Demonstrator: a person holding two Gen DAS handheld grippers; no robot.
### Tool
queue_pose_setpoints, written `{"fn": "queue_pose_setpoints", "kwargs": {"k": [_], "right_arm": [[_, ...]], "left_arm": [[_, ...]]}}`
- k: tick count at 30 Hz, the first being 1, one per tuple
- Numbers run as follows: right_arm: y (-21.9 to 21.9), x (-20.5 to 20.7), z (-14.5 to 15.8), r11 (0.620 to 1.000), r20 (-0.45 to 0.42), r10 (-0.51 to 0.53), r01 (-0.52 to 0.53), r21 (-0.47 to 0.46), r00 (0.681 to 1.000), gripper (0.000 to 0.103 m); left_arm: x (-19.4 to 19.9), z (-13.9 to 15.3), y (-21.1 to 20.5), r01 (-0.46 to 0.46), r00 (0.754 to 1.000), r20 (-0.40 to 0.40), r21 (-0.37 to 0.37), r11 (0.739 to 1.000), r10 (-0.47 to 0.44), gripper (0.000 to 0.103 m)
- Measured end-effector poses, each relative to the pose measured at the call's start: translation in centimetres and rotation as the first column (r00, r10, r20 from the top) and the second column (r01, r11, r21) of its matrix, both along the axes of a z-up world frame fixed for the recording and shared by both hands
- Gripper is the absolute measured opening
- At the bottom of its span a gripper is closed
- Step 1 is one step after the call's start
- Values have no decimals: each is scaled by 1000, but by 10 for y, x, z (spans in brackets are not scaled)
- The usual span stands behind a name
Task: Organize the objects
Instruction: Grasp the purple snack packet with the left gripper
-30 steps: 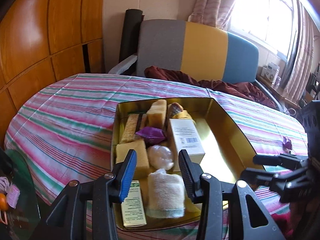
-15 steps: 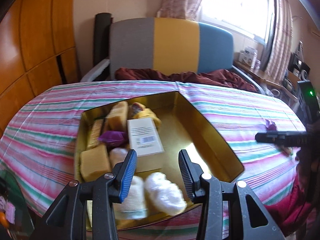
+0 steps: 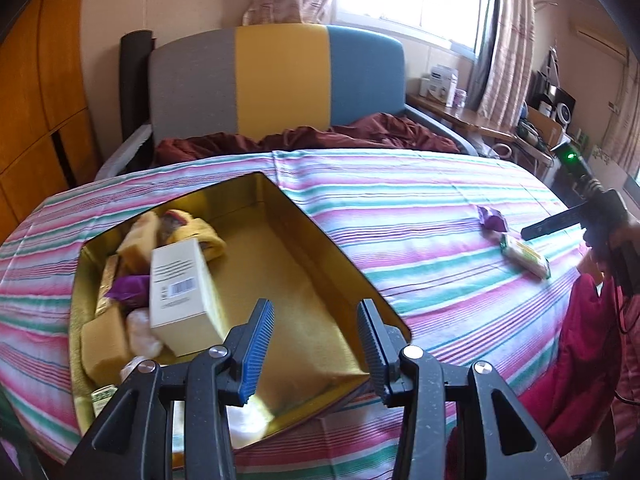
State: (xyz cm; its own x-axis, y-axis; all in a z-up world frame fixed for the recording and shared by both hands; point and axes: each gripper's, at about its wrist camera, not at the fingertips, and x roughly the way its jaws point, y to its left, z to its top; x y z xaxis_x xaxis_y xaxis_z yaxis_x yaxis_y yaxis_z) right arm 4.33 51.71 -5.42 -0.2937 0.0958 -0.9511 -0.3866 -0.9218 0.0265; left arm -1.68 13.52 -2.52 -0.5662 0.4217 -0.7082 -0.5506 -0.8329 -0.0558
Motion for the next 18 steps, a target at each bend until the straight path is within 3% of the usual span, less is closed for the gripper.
{"fn": "queue_pose_setpoints", "kwargs": {"k": [11, 13, 15, 18], "right_arm": [[17, -16, -48, 999, 223, 33, -40, 30, 974, 102], [23, -15, -58, 1000, 266, 23, -24, 1, 964, 92], [29, -11, -50, 999, 219, 10, -3, -33, 976, 54], [39, -1, -44, 999, 216, -49, 51, -4, 975, 48]], "left_arm": [[3, 4, 33, 76, 997, 10, -4, 997, -76, 44], [3, 4, 38, 96, 995, 11, -1, 995, -96, 44], [4, 4, 46, 113, 993, 12, -2, 994, -113, 44], [3, 5, 56, 138, 990, 17, -4, 990, -138, 44]]}}
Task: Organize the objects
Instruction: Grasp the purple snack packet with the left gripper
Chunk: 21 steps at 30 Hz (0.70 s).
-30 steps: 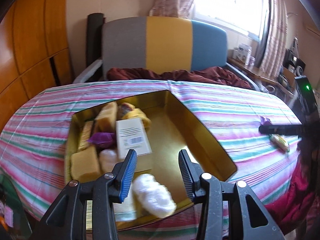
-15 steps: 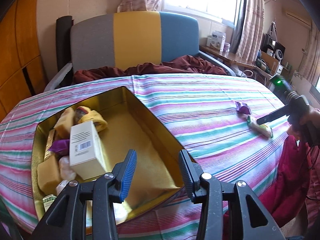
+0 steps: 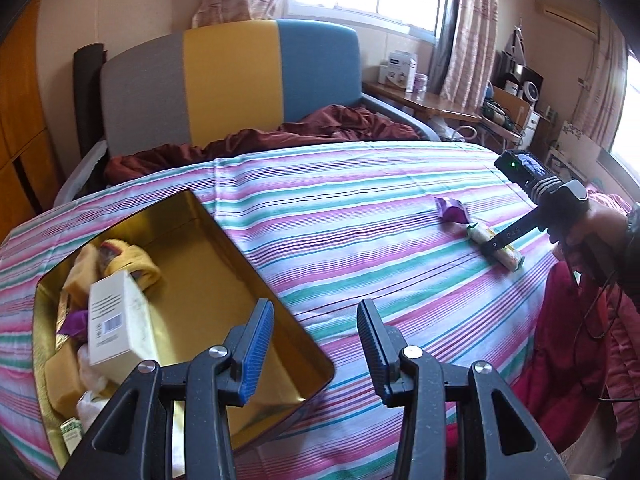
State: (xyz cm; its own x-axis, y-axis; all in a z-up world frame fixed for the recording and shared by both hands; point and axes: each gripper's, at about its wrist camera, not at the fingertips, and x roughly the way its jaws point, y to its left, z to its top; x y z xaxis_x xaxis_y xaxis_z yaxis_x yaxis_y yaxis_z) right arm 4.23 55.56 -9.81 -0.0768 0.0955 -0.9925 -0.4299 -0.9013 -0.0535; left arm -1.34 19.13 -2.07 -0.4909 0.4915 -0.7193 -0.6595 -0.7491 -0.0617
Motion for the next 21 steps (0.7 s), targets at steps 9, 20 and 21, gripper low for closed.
{"fn": "queue_pose_setpoints", "kwargs": {"k": [9, 20, 21], "right_arm": [[69, 42, 25, 920, -180, -392, 382, -86, 902, 49], [114, 76, 28, 804, -325, -594, 560, -201, 736, 46], [113, 77, 29, 803, -328, -596, 559, -209, 733, 46]], "left_arm": [[-4, -6, 49, 90, 994, 63, 6, 996, -90, 44], [-36, -39, 124, 124, 893, 418, 127, 984, -166, 43], [-38, -41, 135, 125, 878, 445, 139, 982, -175, 42]]}}
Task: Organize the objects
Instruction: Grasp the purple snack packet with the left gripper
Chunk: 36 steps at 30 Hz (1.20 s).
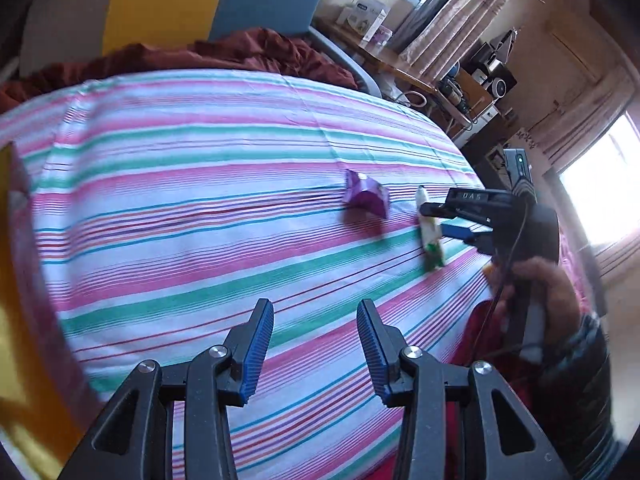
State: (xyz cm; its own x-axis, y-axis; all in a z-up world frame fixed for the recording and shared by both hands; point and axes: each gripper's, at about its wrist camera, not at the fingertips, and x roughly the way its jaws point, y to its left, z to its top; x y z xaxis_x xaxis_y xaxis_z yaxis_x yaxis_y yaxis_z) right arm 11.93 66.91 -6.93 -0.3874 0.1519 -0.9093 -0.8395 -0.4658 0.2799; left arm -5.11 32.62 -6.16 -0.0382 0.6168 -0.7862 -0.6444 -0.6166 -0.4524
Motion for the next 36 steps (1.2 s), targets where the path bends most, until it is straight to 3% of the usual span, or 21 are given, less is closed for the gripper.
{"fn": "queue_pose_setpoints", "kwargs": {"k": [7, 9, 12, 17, 22, 25, 31, 36], "right_arm": [[-3, 15, -2, 999, -63, -8, 5, -43, 998, 50], [-15, 20, -5, 998, -80, -33, 29, -58, 996, 68], [-5, 38, -3, 992, -148, -98, 83, -98, 984, 86], [-4, 50, -3, 985, -211, -123, 94, -143, 970, 91], [-5, 32, -5, 985, -245, -116, 80, -153, 963, 91], [-3, 34, -6, 981, -263, -137, 94, -171, 955, 92], [-4, 39, -6, 977, -274, -144, 92, -191, 951, 95], [-1, 32, -9, 977, -263, -150, 101, -190, 953, 97]], "left_arm": [[-16, -16, 77, -11, 985, 170, 33, 999, 6, 42], [-23, -22, 96, -33, 976, 216, 31, 999, 26, 42], [-33, -35, 118, -90, 951, 297, 22, 996, 79, 42], [-45, -52, 143, -164, 922, 352, -17, 986, 159, 42], [-58, -60, 160, -218, 927, 295, -77, 973, 231, 42], [-61, -58, 174, -206, 944, 243, -98, 974, 224, 42], [-47, -53, 199, -84, 991, 93, -176, 981, 101, 44], [-33, -51, 208, 20, 998, -46, -211, 977, -31, 39]]}}
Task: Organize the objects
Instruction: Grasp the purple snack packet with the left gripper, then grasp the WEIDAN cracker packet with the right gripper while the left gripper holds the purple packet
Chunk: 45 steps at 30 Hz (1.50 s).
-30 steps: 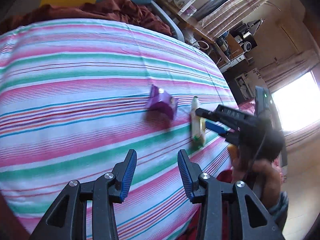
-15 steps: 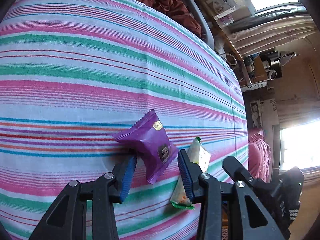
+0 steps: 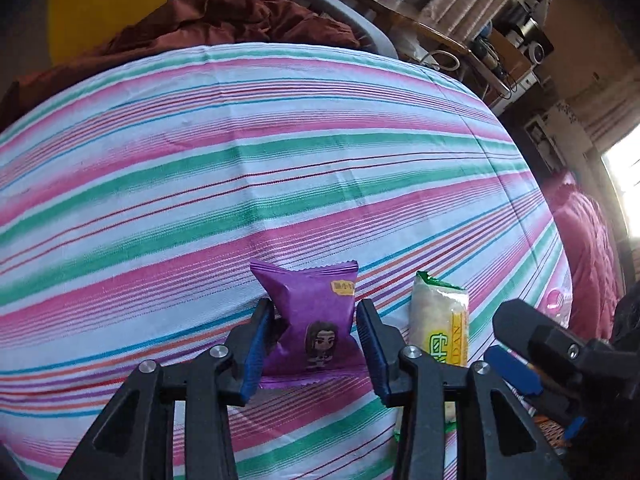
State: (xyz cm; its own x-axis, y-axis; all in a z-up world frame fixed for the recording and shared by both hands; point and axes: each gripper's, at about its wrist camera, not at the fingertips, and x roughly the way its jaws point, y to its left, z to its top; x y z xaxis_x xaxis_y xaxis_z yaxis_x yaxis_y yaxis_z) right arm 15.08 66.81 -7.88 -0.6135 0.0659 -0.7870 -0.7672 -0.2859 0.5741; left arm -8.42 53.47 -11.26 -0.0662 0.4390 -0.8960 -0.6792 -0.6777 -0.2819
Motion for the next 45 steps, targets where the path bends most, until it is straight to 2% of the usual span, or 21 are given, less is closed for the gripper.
{"fn": "queue_pose_setpoints", "kwargs": {"k": [4, 8, 10, 13, 15, 20, 22, 24, 25, 26, 28, 30, 34, 36, 41, 45], "right_arm": [[1, -8, -2, 1000, 30, 11, -11, 17, 999, 97], [2, -28, -6, 997, 85, 54, -58, 48, 995, 93], [-2, -36, -9, 994, 121, 95, -101, 51, 988, 91], [-6, -46, -10, 987, 174, 132, -146, 70, 976, 81], [-7, -49, -11, 984, 219, 136, -158, 87, 966, 72], [-18, -68, -15, 958, 345, 185, -247, 143, 920, 72], [-21, -73, -16, 948, 384, 195, -274, 163, 903, 69], [-24, -76, -17, 935, 439, 188, -297, 194, 878, 52], [-26, -78, -16, 929, 452, 188, -307, 205, 872, 48], [-27, -80, -15, 924, 453, 194, -317, 213, 870, 48], [-31, -84, -12, 913, 402, 242, -348, 213, 883, 48], [-40, -94, -7, 885, 362, 313, -408, 225, 878, 48], [-60, -114, -15, 829, 376, 432, -525, 193, 820, 48], [-62, -116, -18, 819, 399, 438, -541, 194, 806, 50], [-62, -118, -20, 816, 399, 445, -546, 188, 802, 53], [-67, -122, -21, 789, 444, 448, -576, 211, 776, 55]], "left_arm": [[7, 4, -24, 25, 995, -99, 17, 1000, -23, 36], [20, 5, -75, 51, 984, -173, 27, 998, -46, 35], [34, 6, -103, 80, 971, -229, 31, 996, -71, 35], [55, 5, -136, 114, 949, -298, 27, 993, -101, 34], [64, 6, -162, 117, 946, -312, 69, 991, -90, 33], [59, 4, -178, 56, 964, -266, 121, 991, -22, 33], [54, 3, -180, 41, 967, -254, 133, 990, -6, 33], [49, 3, -182, 24, 973, -231, 150, 988, 12, 33], [49, 2, -183, 17, 973, -228, 153, 988, 18, 33], [50, 2, -189, 13, 973, -230, 153, 988, 23, 33], [49, -1, -195, 10, 974, -225, 162, 987, 27, 33], [48, -3, -198, 8, 976, -214, 179, 984, 31, 33], [49, -4, -199, 7, 977, -212, 193, 981, 35, 33], [50, -5, -204, 5, 978, -207, 204, 979, 38, 33], [52, -6, -204, 6, 976, -213, 211, 977, 40, 33], [54, -6, -205, 5, 974, -224, 212, 977, 44, 33]]}}
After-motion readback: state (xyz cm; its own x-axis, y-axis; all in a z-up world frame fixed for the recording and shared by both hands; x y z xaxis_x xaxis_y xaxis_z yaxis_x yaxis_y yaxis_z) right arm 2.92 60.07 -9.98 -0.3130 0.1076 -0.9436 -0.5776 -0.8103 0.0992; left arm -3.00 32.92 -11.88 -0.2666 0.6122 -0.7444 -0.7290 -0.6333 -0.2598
